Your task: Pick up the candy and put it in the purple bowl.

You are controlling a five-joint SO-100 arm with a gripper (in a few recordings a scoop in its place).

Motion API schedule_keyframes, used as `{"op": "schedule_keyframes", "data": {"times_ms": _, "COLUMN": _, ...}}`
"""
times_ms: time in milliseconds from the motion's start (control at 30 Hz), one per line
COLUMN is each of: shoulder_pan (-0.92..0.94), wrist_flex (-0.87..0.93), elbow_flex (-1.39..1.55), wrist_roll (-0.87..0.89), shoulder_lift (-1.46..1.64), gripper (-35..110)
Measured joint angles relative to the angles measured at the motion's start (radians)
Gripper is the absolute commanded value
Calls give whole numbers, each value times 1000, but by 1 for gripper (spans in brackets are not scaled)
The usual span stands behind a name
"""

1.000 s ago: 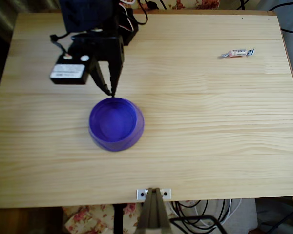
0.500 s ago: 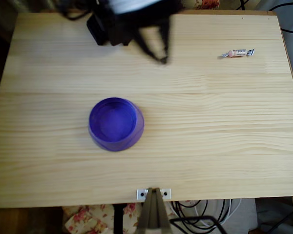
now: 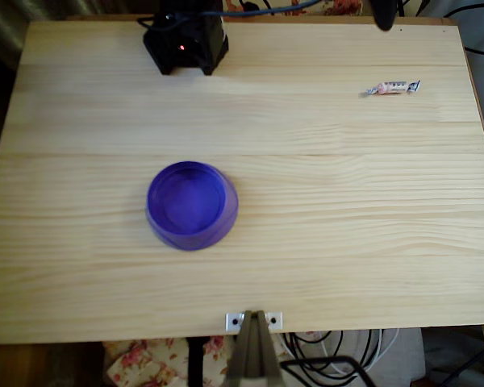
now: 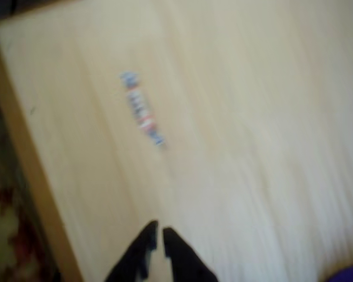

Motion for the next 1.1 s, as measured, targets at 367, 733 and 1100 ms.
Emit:
{"op": "schedule_keyframes", "data": {"times_ms": 367, "shoulder_pan": -212, "wrist_flex": -97, "elbow_flex": -89, "wrist_roll": 8, "shoulder_lift": -330, "gripper": 11}}
{"op": "schedule_keyframes", "data": {"times_ms": 733, "shoulder_pan": -195, "wrist_flex": -100, "elbow_flex": -393, "wrist_roll": 38, "shoulder_lift": -693, "gripper": 19}}
{"op": "schedule_keyframes", "data": {"times_ms": 1100, "shoulder_pan": -118, "wrist_flex": -92, "elbow_flex": -440, "wrist_roll": 35, "shoulder_lift": -719, "gripper": 21}}
